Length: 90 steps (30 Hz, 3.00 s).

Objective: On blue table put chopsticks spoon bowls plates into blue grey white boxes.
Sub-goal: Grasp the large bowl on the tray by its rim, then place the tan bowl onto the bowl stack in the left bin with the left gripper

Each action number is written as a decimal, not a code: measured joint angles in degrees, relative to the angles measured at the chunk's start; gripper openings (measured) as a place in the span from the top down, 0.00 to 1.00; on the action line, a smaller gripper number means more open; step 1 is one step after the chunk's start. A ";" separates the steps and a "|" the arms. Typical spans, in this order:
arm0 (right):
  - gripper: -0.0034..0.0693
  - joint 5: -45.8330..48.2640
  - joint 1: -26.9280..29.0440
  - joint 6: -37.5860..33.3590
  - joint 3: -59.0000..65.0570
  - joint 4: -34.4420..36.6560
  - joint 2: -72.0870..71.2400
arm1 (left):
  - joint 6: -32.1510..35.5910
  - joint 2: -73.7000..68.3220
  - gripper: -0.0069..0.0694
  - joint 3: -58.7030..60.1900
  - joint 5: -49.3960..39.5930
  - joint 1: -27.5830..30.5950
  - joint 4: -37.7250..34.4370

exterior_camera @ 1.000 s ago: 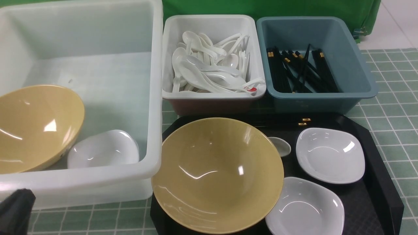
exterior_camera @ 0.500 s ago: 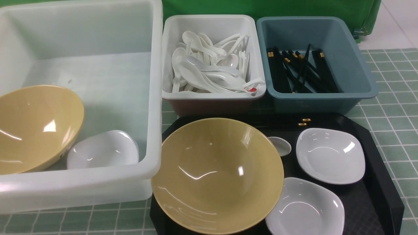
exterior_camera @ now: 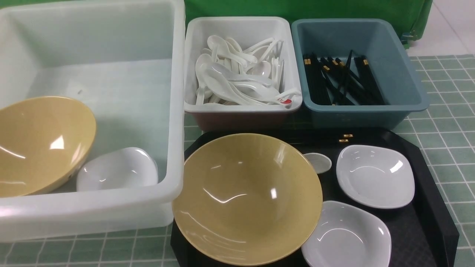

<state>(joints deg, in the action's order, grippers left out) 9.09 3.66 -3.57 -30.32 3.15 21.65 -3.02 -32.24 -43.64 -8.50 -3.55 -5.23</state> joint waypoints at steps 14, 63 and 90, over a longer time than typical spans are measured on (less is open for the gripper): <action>0.90 32.00 -8.83 -14.19 -1.44 7.48 18.13 | 26.04 -40.19 0.90 -25.59 -48.98 -17.34 -26.04; 0.90 26.56 -19.17 -17.71 -1.49 12.86 36.58 | 5.01 -87.66 0.19 -59.52 -59.75 -34.57 16.04; 0.90 26.31 -19.17 -17.71 -1.49 13.38 36.58 | 16.45 -60.17 0.90 -59.57 -62.16 -33.55 7.83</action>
<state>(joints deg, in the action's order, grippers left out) 35.40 -15.51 -21.28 -31.81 16.53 58.22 13.43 -92.42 -103.21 -70.66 -37.09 2.59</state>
